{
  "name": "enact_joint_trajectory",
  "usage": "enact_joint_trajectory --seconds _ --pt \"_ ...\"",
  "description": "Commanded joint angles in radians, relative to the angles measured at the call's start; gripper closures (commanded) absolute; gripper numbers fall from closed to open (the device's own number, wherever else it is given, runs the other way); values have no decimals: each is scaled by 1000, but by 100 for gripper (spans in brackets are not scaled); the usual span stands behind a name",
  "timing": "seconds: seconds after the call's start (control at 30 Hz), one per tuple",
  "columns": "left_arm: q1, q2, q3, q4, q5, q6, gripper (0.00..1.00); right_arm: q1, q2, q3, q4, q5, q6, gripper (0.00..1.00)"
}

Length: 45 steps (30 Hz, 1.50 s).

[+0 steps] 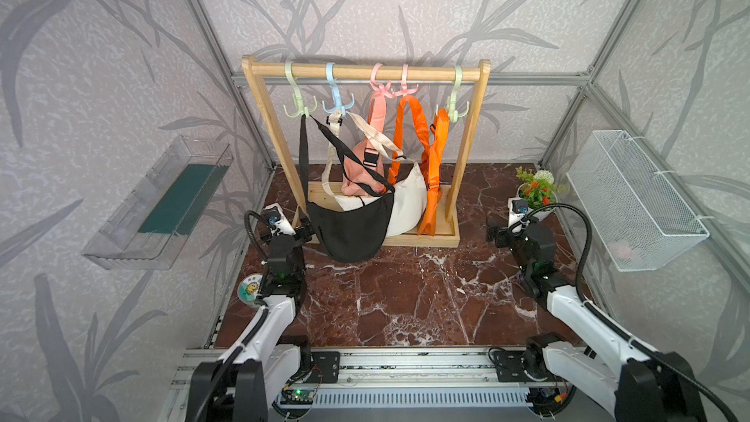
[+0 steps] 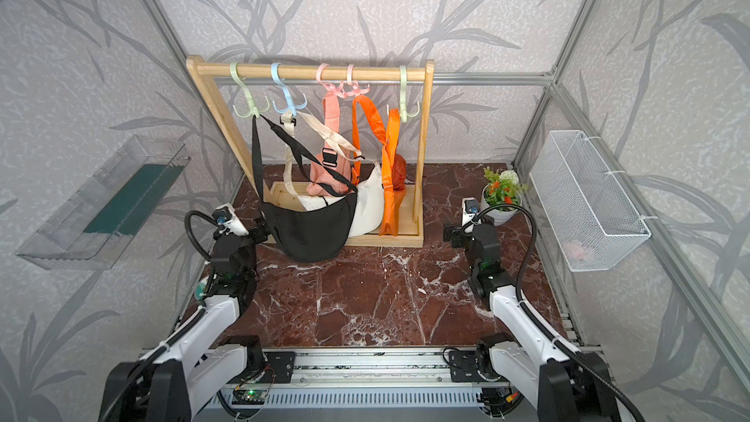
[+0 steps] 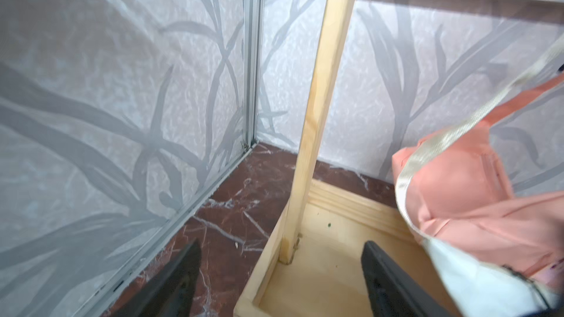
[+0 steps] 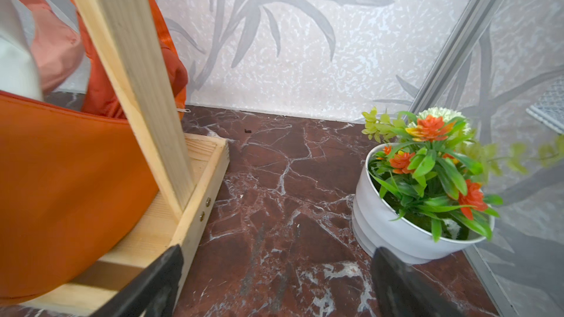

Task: Take the bag off the hook
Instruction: Move the clothesline to the center of the board.

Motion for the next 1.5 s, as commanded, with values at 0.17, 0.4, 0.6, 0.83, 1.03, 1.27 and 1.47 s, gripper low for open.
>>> enact_joint_trajectory --seconds 0.17,0.4,0.6,0.83,1.03,1.27,1.47 --pt "-1 -115 264 -553 -107 -121 29 57 -70 207 -381 -123 110 8" --pt "17 48 572 -769 -60 -75 30 153 42 413 -479 -114 118 9" --pt "86 202 782 -865 102 -122 30 186 186 604 -534 -122 168 10" --pt "200 334 985 -932 292 -172 30 190 328 748 -537 -99 205 10" --pt "258 414 1057 -877 481 -198 30 191 426 820 -523 -113 225 10" --pt "272 486 1090 -809 613 -204 31 194 493 874 -512 -84 218 11" --pt "273 536 1107 -751 620 -180 32 194 543 917 -504 -62 200 20"
